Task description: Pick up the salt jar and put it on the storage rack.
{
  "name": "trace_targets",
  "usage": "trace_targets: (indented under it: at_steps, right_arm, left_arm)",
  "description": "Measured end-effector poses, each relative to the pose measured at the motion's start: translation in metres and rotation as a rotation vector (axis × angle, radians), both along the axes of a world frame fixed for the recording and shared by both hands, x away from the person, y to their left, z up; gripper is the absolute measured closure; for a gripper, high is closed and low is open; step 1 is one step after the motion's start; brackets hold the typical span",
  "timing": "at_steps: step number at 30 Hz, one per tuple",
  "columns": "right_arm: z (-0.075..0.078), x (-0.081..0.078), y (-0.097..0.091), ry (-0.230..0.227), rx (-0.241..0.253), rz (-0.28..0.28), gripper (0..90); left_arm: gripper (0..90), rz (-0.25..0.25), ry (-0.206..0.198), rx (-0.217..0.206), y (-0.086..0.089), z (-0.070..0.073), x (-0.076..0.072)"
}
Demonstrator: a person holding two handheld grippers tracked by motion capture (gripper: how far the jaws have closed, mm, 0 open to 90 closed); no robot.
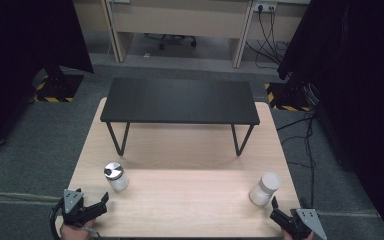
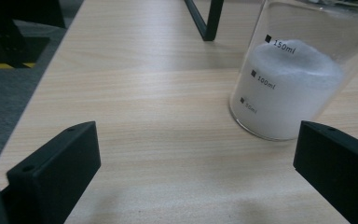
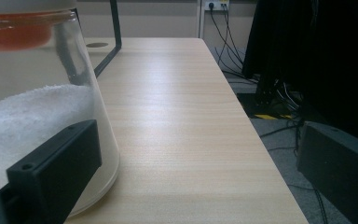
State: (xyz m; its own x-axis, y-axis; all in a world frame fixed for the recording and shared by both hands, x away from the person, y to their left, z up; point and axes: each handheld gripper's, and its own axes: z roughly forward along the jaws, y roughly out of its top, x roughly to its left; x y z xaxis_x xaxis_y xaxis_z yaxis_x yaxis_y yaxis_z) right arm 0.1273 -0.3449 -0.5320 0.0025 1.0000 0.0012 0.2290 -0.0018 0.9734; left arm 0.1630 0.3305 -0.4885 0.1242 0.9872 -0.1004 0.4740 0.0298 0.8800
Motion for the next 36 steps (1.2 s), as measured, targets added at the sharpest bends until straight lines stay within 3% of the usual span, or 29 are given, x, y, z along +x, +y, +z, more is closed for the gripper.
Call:
trace_targets:
  at_steps: [11, 22, 29, 36]
  right_arm:
    - [0.0, 0.0, -0.003, 0.001, 0.001, 0.016, 0.2]
    - [-0.001, -0.001, -0.004, -0.006, 0.003, 0.025, 0.2]
    - [-0.001, -0.001, -0.004, -0.006, 0.002, 0.026, 0.2]
    - [0.0, -0.001, -0.004, -0.002, 0.002, 0.027, 0.2]
  left_arm:
    - [0.0, -0.028, -0.016, 0.006, -0.004, 0.004, -0.003]
    - [0.0, -0.078, -0.012, -0.025, -0.013, 0.011, 0.003]
    - [0.0, -0.077, -0.018, -0.046, -0.014, 0.012, 0.006]
    - [0.0, -0.079, -0.025, -0.033, -0.019, 0.013, 0.012]
